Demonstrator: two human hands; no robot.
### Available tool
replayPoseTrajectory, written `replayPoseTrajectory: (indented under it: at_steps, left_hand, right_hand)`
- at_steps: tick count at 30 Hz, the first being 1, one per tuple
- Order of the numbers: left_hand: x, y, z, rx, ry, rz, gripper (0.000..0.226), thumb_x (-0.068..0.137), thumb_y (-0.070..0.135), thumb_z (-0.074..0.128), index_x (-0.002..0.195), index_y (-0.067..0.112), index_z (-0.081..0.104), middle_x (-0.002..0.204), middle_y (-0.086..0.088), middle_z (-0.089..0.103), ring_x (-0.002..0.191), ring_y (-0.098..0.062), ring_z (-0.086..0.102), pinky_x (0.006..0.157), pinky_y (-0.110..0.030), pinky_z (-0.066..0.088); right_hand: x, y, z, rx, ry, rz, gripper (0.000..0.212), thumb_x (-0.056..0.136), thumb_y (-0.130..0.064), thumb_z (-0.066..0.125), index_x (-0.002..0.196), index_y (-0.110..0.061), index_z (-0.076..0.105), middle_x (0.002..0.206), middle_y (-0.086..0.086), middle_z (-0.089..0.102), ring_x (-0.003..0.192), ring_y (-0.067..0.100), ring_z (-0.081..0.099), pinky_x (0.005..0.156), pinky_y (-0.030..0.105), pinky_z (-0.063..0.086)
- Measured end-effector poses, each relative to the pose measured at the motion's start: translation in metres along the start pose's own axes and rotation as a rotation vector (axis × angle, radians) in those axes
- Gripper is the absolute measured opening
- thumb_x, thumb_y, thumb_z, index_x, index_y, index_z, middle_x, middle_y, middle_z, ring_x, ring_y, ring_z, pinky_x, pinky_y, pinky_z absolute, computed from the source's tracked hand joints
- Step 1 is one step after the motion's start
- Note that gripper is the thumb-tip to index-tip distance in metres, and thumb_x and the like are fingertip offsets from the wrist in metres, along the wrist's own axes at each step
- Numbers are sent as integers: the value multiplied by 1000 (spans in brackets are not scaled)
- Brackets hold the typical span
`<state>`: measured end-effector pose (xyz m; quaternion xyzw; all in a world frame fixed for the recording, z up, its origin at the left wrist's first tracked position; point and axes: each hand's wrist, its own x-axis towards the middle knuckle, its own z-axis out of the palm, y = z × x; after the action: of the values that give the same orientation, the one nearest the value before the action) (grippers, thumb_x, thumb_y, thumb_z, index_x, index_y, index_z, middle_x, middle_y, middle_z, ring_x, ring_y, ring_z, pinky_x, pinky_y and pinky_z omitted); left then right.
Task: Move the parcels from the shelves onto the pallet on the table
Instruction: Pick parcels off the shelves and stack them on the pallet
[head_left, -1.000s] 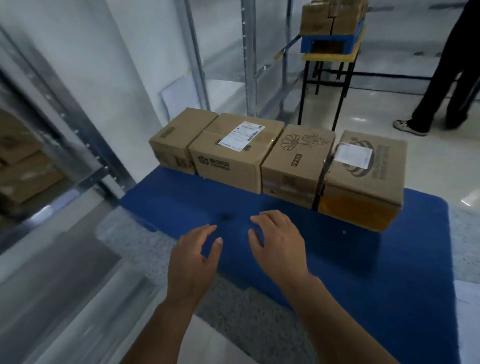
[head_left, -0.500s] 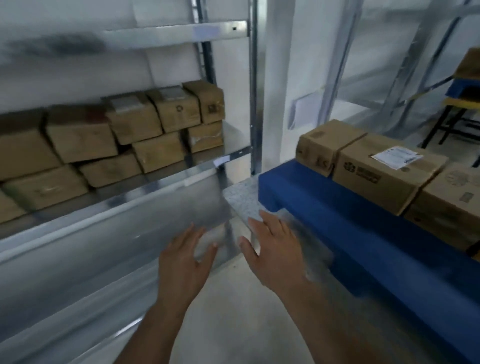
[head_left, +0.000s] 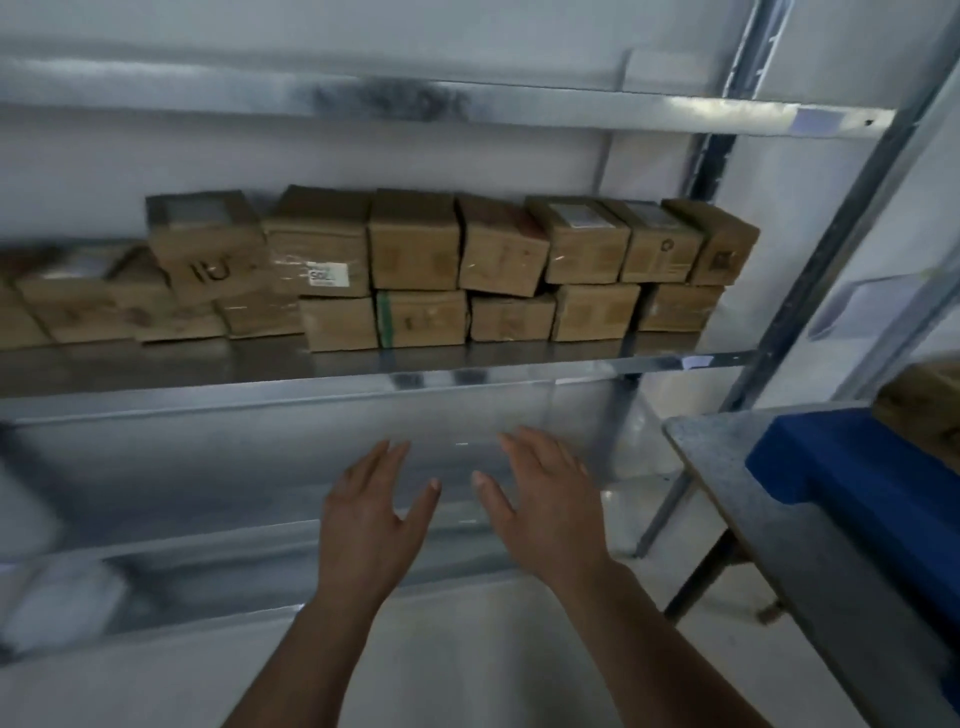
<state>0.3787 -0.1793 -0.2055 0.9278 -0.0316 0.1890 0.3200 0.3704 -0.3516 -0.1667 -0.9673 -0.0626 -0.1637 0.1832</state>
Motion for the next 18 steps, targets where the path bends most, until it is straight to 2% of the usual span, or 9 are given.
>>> replayPoseTrajectory:
  at_steps: [2,4,12,18]
  left_hand:
    - [2,-22,-16,12,26,-53,73,80,62,38,131,13,54,136,-14,51,124,-30,49,101,-41,37]
    - [3,-41,-29,31,45,-98,76,79,64,36,135,14,51,139,-12,49,126,-28,47,102,-39,35]
    - [26,-102,-41,57,72,-243,75,80,65,35,134,15,51,135,-9,54,122,-27,51,97,-38,41]
    - [82,-140,-63,109,105,-306,78,80,71,36,138,19,46,138,-6,51,121,-27,50,98,-40,41]
  right_hand:
    - [11,-23,13,6,-93,-30,82,80,-65,12,141,-19,43,147,4,41,135,22,36,109,38,31]
    - [21,-43,25,18,-132,-61,87,76,-66,5,145,-22,36,151,1,34,139,19,29,112,35,23]
    - [69,-91,78,36,-236,-135,85,78,-64,8,141,-19,44,142,2,47,131,20,42,106,33,32]
    - [135,-124,116,152,-210,-182,74,83,-61,19,135,-18,51,131,2,56,119,21,52,98,33,40]
